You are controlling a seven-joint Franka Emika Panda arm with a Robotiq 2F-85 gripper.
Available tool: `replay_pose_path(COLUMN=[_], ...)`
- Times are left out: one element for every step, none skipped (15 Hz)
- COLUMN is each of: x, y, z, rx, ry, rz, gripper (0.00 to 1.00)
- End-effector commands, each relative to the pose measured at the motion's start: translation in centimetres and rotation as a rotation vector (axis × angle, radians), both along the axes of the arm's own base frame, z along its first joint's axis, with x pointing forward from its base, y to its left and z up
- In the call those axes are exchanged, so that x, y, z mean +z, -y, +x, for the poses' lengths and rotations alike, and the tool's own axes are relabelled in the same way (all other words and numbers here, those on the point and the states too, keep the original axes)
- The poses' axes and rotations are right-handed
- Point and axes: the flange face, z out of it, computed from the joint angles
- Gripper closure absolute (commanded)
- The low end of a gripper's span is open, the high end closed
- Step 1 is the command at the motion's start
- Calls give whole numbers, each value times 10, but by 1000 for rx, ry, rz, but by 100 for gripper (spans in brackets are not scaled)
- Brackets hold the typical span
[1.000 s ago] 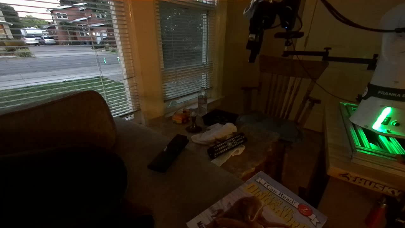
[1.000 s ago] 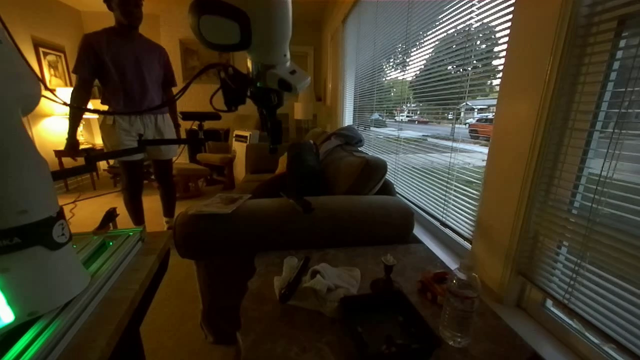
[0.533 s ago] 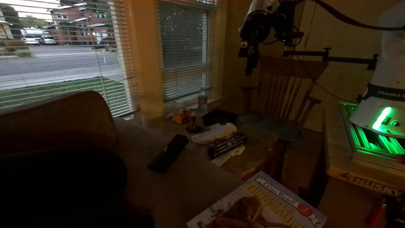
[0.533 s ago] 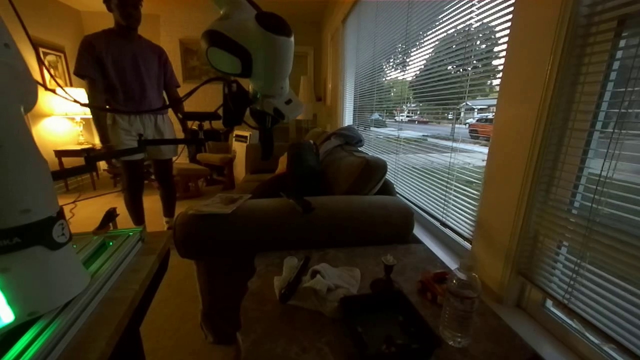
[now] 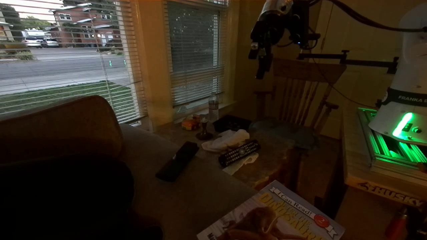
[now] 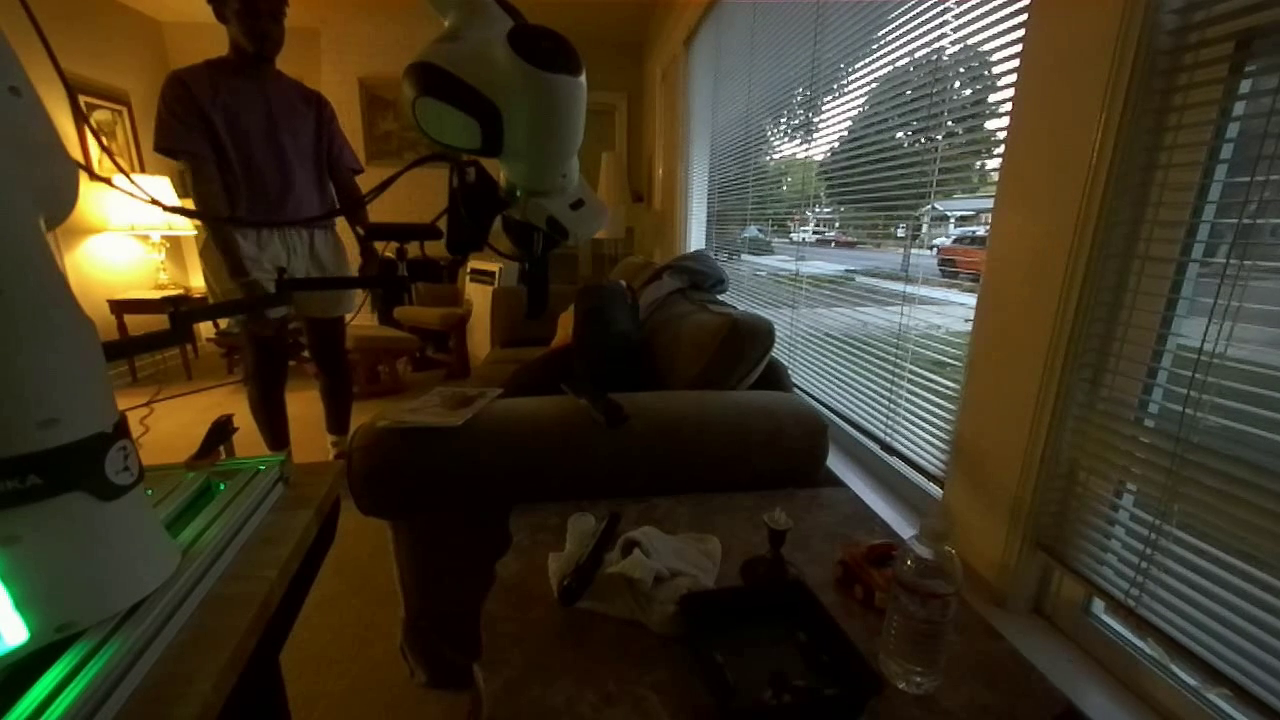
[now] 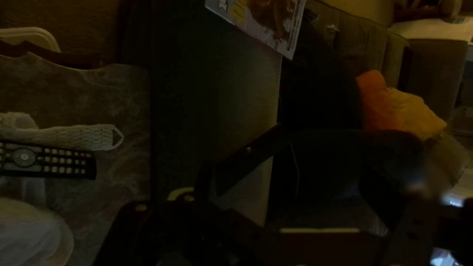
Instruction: Remove the remote on the handle of the couch and push it onto the couch
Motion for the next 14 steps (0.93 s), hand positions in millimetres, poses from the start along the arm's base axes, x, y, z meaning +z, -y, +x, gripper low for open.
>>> replay_pose_path(x=[-21, -26, -32, -38, -45, -54, -63, -72, -82, -90, -98, -106, -116, -124], y=[-36, -50, -63, -75, -86, -96, -105, -113, -119, -124, -127, -129, -131, -132], z=[17, 21, 22, 25, 26, 27, 27, 27, 28, 29, 32, 36, 39, 42], rx=[-150, -209, -256, -299, -336, -366, -390, -407, -424, -437, -450, -472, -493, -513], ry=[27, 33, 36, 36, 33, 15, -12, -33, -53, -73, -84, -98, -122, -139], rz=[57, 63, 74, 75, 71, 69, 65, 70, 72, 74, 80, 85, 90, 90], gripper=[0, 0, 0, 0, 0, 0, 0, 0, 0, 0, 0, 0, 0, 0])
